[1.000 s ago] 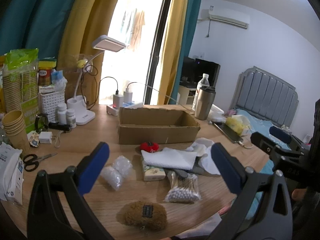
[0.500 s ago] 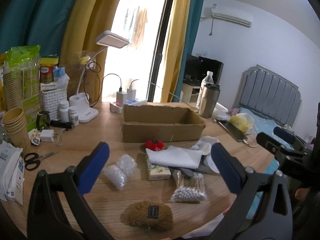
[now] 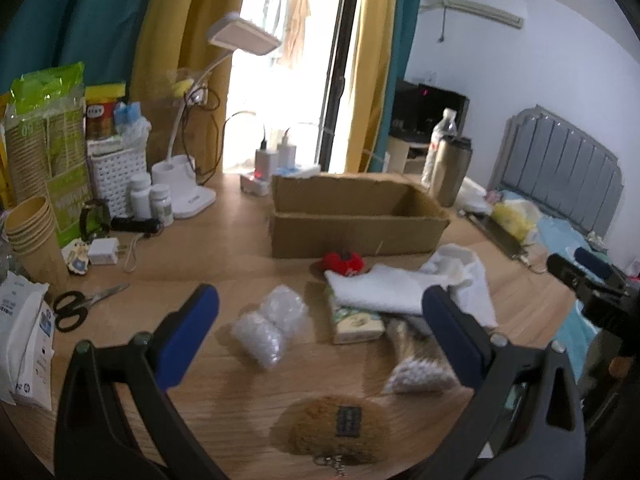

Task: Organize soft objects
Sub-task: 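Grasp the bubble-wrap bundle with the left tool while the right tool grasps the white cloth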

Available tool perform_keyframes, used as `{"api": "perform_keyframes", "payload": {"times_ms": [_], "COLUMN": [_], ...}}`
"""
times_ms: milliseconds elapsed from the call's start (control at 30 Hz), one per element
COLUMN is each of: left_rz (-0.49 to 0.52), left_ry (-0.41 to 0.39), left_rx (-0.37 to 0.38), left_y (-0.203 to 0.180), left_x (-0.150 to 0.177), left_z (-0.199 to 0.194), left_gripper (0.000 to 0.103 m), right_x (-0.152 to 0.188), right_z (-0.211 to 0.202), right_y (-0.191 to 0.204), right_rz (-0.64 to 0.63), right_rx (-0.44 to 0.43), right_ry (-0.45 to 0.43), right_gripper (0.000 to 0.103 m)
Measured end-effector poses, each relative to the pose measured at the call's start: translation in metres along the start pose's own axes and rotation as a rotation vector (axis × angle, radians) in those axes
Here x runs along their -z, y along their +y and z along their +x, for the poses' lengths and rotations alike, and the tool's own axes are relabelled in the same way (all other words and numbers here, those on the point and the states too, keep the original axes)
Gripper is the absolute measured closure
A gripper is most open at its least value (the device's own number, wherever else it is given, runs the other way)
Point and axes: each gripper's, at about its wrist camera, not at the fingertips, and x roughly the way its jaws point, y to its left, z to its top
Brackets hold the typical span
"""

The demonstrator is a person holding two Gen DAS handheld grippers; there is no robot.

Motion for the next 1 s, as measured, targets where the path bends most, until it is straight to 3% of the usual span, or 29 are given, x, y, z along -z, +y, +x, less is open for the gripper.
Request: {"api": "perform_keyframes", "payload": {"times_ms": [767,1000], "left_rz": [-0.014,0.004], "left_ry": [0.223,0.282], "left_rx": [-0.076,-0.09], "left_y": [0.038,0.039], "left_x": [0.011,0.014], "left_z": [0.087,0.101], "left_gripper": [0.002,0.013], "right_x": [0.013,0.008], "right_z": [0.088,0.113], "right_y": [-0.016,-0.015], "right_rz": [0.068,0.076], "right_rx": [-0.013,-0.031], "right_ry": [0.172,0.209], "right_gripper": [0.0,0.0]}}
